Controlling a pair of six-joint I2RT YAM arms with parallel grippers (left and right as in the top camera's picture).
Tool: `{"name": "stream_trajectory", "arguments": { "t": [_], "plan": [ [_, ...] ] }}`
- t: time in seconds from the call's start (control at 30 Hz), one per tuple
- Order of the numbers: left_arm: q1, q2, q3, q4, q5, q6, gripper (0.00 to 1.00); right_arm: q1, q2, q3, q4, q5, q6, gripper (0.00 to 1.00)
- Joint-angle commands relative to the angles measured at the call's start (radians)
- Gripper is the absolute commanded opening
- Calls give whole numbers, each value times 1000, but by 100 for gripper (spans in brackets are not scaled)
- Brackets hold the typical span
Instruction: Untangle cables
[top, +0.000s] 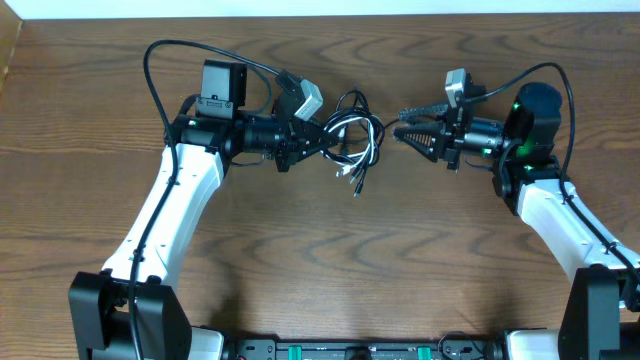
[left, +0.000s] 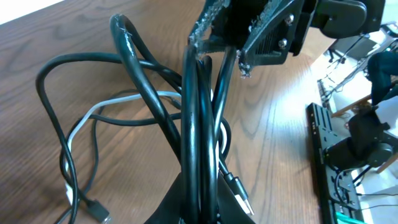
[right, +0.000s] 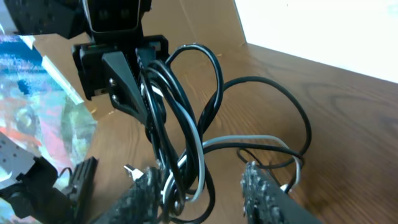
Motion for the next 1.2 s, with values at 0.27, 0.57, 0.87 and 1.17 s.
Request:
{"name": "stream_trajectory", "arguments": {
  "t": [0.27, 0.57, 0.87, 1.17],
  "plan": [
    [5, -12, 6, 4, 144, 32, 8, -3, 5, 6, -14, 170, -13, 44],
    [5, -12, 6, 5, 214, 78, 8, 58, 5, 6, -17, 117, -12, 40],
    [16, -12, 6, 9, 210, 77, 8, 130, 5, 6, -14, 43, -13, 38],
    [130, -12, 6, 8, 333, 48, 8, 137, 5, 6, 52, -170, -19, 36]
  ]
}}
